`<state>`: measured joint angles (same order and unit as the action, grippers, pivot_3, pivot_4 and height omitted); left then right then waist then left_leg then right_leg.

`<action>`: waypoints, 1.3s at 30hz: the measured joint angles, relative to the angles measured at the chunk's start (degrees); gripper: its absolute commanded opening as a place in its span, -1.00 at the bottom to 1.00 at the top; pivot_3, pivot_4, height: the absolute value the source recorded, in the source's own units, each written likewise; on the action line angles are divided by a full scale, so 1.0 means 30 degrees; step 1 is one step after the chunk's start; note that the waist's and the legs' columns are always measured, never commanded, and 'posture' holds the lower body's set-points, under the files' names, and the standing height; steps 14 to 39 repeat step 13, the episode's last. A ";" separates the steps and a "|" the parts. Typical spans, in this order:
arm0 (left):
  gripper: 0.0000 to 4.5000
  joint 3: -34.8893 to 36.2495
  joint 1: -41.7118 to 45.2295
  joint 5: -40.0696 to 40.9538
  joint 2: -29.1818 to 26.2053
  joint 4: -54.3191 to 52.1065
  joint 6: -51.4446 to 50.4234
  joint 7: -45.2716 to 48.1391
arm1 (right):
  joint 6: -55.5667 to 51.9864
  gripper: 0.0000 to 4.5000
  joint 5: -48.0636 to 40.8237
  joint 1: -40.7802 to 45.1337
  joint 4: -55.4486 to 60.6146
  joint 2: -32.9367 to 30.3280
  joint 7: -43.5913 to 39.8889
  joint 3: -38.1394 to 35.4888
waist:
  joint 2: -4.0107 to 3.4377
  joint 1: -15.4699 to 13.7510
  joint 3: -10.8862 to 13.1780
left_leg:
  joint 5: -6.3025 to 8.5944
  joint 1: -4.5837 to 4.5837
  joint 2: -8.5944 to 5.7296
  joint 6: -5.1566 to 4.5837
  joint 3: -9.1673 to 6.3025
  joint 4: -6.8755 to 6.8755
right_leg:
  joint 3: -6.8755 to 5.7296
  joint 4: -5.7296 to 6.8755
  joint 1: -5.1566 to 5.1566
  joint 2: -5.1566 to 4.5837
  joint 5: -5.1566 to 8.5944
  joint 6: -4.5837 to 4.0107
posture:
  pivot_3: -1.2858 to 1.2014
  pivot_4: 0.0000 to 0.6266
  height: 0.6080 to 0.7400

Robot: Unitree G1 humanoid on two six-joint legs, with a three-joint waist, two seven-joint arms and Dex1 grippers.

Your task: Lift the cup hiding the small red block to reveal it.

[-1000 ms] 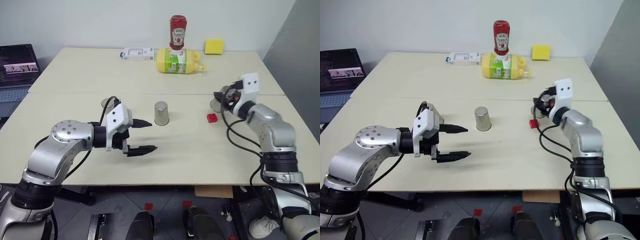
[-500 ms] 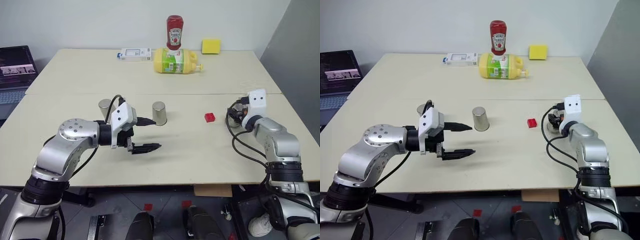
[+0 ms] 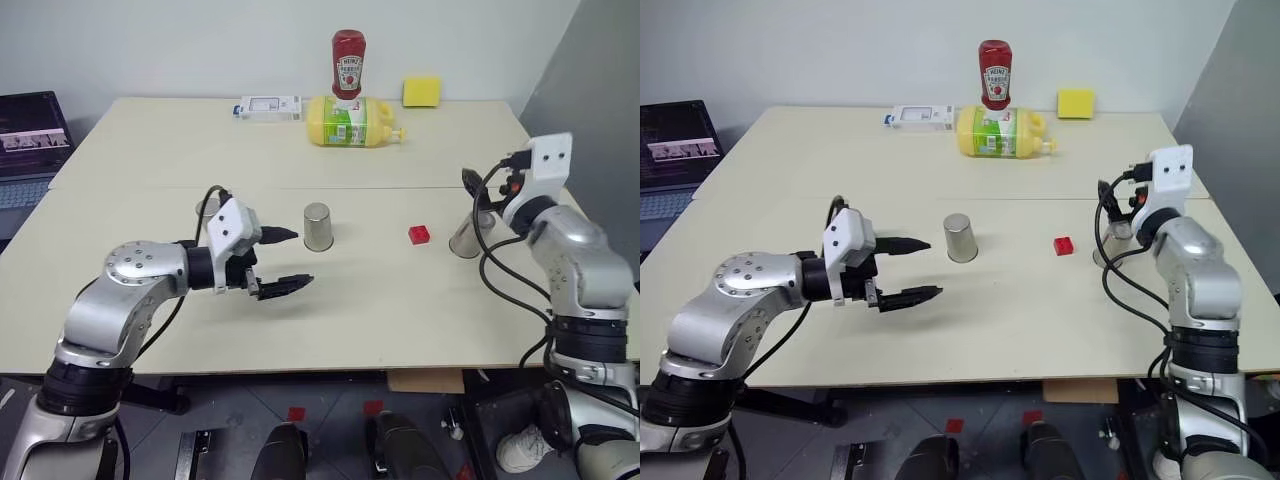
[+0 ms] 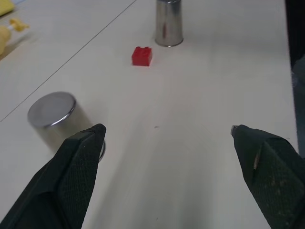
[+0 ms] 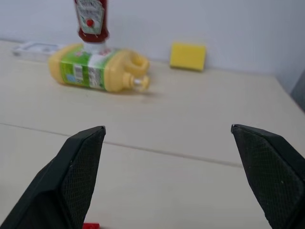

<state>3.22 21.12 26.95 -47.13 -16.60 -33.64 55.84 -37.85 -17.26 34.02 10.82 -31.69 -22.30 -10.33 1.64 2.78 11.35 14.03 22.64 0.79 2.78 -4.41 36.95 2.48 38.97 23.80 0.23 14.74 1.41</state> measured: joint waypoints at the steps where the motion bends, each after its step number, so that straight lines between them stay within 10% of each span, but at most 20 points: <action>1: 1.00 0.0620 -0.0222 0.0038 -0.0231 -0.0032 -0.0408 -0.0265 | -0.0204 0.99 -0.0406 -0.0504 0.1050 -0.0495 -0.0870 0.0150 | 0.0004 -0.0011 -0.0002 | 0.0000 -0.0002 0.0004 0.0000 -0.0006 0.0003 | -0.0009 -0.0003 -0.0008 -0.0001 0.0001 -0.0001 | 0.03 -0.52 1.00; 12: 1.00 0.5988 -0.6147 0.0642 -0.2615 -0.2031 -0.2015 -0.0462 | -0.3062 0.99 -0.5198 -0.8019 0.5696 -0.3420 -0.5915 -0.1146 | 0.0001 -0.0169 0.0000 | -0.0001 -0.0052 -0.0004 0.0001 0.0014 0.0014 | 0.0000 -0.0004 -0.0035 -0.0032 0.0010 -0.0004 | 0.03 -0.52 1.00; 39: 1.00 0.6187 -0.6292 0.0679 -0.2617 -0.2028 -0.2025 -0.0431 | -0.3070 0.99 -0.5255 -0.8121 0.5740 -0.3459 -0.5977 -0.1241 | 0.0001 -0.0170 0.0000 | -0.0001 -0.0081 -0.0001 0.0001 0.0028 0.0016 | 0.0007 -0.0003 -0.0057 -0.0032 0.0021 -0.0023 | 0.03 -0.52 1.00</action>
